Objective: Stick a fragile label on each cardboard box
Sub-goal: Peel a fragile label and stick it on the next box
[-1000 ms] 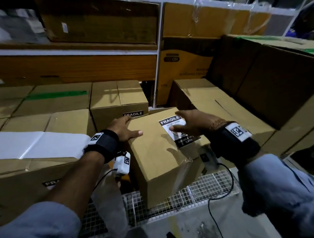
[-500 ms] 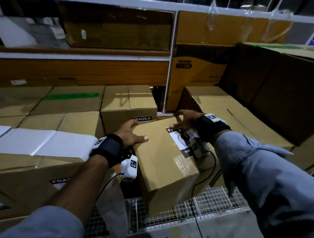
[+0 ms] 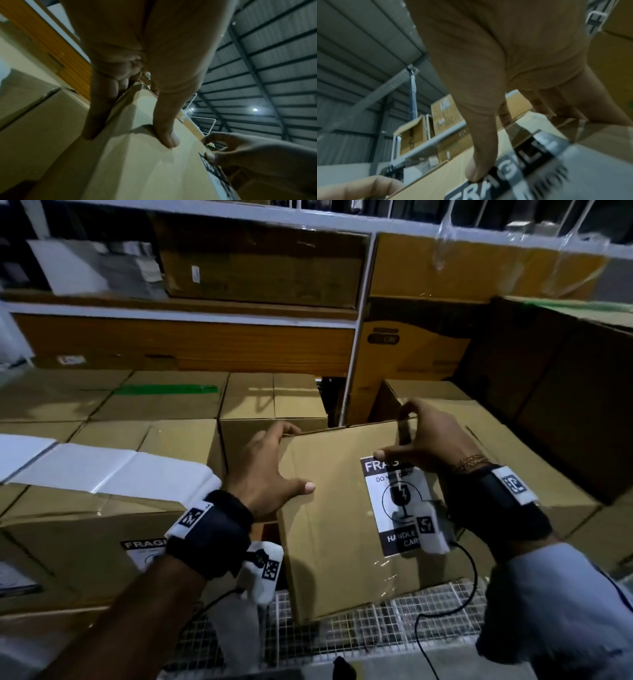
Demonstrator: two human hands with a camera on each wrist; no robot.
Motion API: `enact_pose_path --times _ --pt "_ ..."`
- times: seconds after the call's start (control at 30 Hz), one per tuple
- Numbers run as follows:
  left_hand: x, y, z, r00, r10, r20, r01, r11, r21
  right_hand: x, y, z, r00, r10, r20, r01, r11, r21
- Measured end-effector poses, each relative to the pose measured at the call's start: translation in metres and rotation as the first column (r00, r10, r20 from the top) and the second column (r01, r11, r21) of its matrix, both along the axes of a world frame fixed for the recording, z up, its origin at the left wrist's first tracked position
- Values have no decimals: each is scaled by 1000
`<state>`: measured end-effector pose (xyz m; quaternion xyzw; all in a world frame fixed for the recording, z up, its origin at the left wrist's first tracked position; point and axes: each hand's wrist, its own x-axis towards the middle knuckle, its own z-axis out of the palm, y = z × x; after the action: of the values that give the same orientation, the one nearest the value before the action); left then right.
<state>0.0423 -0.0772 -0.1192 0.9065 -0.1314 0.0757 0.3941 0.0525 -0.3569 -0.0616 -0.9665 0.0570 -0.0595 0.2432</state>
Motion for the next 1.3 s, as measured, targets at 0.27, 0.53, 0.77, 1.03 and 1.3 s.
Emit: enact_pose_path --times 0.27,0.53,0.77,1.03,1.3 --pt "-35 8 -15 973 19 231 -20 1000 5 -35 14 -29 979 -64 194 31 985 171" --pt "-45 19 -77 979 88 183 -119 979 166 -49 23 -125 979 -52 198 17 984 177" --pt "-51 20 -88 951 196 237 -259 927 271 -56 40 -136 955 -11 296 -26 992 120" --pt "-55 36 -87 946 224 236 -277 934 223 -61 48 -131 955 39 295 -78 990 120" --pt "-52 84 -58 871 330 365 -412 895 174 -51 54 -125 953 27 302 -74 986 147"
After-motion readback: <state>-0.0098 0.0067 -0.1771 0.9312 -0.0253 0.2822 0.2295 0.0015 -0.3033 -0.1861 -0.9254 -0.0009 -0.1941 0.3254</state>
